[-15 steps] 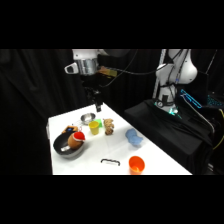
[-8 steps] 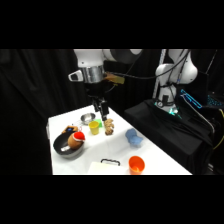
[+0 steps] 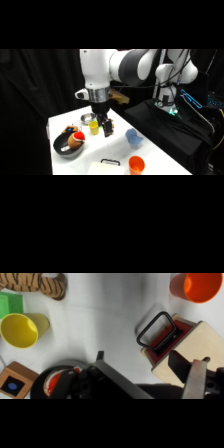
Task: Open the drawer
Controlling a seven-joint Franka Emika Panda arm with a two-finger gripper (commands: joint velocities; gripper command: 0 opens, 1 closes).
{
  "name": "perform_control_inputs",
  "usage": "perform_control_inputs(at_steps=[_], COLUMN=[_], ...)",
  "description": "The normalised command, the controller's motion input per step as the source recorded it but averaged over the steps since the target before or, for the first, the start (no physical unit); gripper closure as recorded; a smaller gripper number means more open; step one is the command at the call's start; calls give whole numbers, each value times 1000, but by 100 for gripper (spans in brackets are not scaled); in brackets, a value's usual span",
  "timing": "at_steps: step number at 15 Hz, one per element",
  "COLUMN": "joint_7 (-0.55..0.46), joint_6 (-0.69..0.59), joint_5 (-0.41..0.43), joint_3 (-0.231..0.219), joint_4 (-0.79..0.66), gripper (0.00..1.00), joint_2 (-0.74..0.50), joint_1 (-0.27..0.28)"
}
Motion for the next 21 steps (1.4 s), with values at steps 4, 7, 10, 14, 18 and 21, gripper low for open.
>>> perform_control_inputs(at_steps=[4, 7, 10, 14, 18, 21], joint_7=[-16, -52, -89, -157, -219, -269], joint_6=[389, 293, 258, 288, 290, 252], joint_5=[252, 204, 198, 236, 228, 232], joint_3=[40, 54, 67, 100, 121, 155], joint_4=[-112, -60, -36, -38, -47, -30], gripper=[0, 0, 0, 0, 0, 0], joint_2=[56, 70, 84, 108, 112, 84], joint_1=[-20, -19, -29, -63, -110, -155])
